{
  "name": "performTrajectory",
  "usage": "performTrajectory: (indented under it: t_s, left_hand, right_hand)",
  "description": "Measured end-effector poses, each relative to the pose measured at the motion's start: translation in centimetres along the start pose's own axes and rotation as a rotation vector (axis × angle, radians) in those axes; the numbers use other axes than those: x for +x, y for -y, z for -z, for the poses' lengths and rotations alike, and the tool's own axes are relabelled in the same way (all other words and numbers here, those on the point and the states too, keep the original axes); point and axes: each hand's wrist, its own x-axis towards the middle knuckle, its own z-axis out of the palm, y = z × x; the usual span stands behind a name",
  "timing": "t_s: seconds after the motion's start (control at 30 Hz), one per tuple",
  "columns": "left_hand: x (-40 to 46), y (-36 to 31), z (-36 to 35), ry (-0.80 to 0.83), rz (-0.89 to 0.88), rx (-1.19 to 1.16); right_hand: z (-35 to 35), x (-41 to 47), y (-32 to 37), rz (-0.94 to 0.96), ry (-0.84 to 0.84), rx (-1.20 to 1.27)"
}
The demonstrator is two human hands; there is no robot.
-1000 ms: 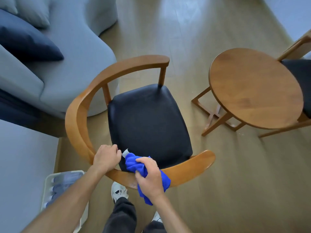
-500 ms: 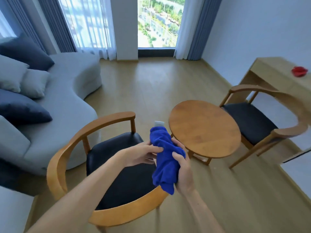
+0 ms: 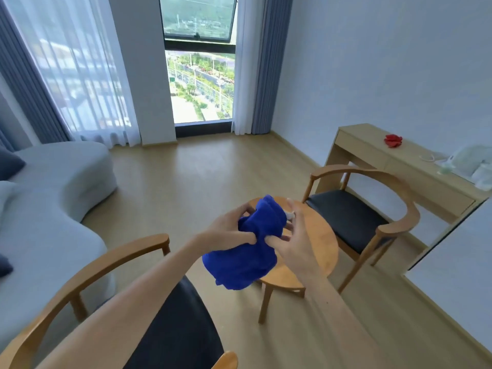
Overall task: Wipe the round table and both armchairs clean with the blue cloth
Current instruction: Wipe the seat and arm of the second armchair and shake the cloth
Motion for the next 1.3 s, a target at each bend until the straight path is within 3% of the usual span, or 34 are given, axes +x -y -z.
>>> performTrajectory:
  t_s: [0.2, 0.33, 0.47, 0.6, 0.73, 1.03, 1.3]
  left_hand:
    - [8.0, -1.6, 1.3, 0.032, -0.207, 0.268]
    - [13.1, -2.3, 1.3, 0.046, -0.295, 0.386]
    - [17.6, -3.8, 0.1, 0.085, -0.366, 0.425]
    - [21.4, -6.0, -1.7, 0.103, -0.401, 0.394]
    - [24.9, -8.8, -3.7, 0.057, -0.302, 0.317]
    - [32.9, -13.4, -10.7, 0.137, -0.084, 0.475]
    - [36.8, -14.1, -11.8, 0.082, 0.097, 0.532]
  right_hand:
    - [5.3, 7.3, 0.4, 0.051, 0.143, -0.603]
    - [8.6, 10.4, -0.2, -0.074, 0.215, -0.409]
    - [12.1, 13.1, -0.8, -0.173, 0.135, -0.429]
    - [15.5, 16.1, -1.1, -0.244, 0.062, -0.287]
    - [19.8, 18.7, -2.2, -0.199, 0.021, -0.256]
    - [31.7, 23.5, -8.0, -0.083, 0.119, -0.413]
    - [34.6, 28.1, -10.4, -0.054, 0.258, -0.421]
